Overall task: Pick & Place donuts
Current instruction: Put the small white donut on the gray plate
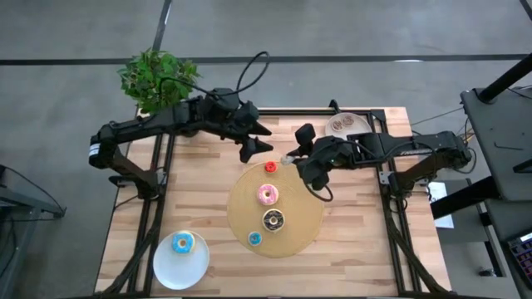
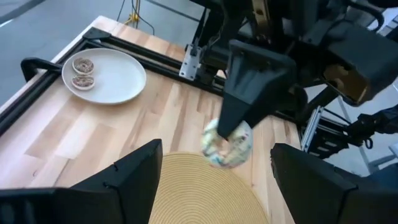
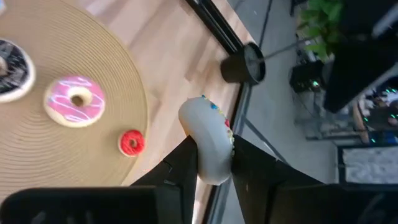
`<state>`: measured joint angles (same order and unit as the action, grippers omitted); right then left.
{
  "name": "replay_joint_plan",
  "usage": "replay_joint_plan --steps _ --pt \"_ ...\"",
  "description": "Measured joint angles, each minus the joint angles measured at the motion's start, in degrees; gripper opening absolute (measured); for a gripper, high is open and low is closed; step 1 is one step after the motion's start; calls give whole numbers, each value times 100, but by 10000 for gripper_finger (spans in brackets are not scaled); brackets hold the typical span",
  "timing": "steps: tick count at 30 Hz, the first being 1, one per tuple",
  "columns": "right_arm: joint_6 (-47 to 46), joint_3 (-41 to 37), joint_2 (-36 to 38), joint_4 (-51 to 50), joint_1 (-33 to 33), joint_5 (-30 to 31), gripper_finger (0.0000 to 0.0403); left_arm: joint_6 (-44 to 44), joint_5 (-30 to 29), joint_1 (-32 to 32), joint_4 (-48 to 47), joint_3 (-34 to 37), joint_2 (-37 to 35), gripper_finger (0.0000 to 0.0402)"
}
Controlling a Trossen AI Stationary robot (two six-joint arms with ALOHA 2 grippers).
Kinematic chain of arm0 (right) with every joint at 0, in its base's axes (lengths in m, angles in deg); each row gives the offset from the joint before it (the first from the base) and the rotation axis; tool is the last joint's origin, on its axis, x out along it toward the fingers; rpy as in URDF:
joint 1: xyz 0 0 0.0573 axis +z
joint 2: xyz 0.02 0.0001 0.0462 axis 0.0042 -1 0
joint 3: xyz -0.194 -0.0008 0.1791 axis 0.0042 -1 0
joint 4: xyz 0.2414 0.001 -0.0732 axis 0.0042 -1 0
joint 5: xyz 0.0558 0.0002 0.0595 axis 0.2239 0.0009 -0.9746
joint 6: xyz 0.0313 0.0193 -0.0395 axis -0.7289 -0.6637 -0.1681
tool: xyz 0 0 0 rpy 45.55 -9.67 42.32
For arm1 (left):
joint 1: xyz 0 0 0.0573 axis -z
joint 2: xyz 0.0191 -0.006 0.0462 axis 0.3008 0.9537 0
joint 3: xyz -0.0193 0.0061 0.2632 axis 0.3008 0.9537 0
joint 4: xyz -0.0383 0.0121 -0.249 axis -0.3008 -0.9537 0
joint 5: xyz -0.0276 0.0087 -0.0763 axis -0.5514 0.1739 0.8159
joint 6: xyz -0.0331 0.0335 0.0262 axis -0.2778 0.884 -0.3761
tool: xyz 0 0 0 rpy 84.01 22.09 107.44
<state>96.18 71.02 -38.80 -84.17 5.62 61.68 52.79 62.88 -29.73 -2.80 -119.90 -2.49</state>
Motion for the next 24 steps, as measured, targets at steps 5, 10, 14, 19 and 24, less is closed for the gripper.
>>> replay_joint_plan --steps 5,10,14,19,24 --pt "-130 0 17 -39 -64 244 74 -2 3 1 -10 0 14 271" --pt "-487 0 35 -306 -198 882 75 -2 5 1 -39 2 33 271" --pt "-856 0 39 -736 -335 1642 80 -4 8 1 -38 2 33 271" --pt "-1530 0 48 -1431 -551 2069 79 -7 11 1 -32 2 33 271" --pt "-2385 0 52 -2152 -814 2072 71 0 14 1 -25 2 33 271"
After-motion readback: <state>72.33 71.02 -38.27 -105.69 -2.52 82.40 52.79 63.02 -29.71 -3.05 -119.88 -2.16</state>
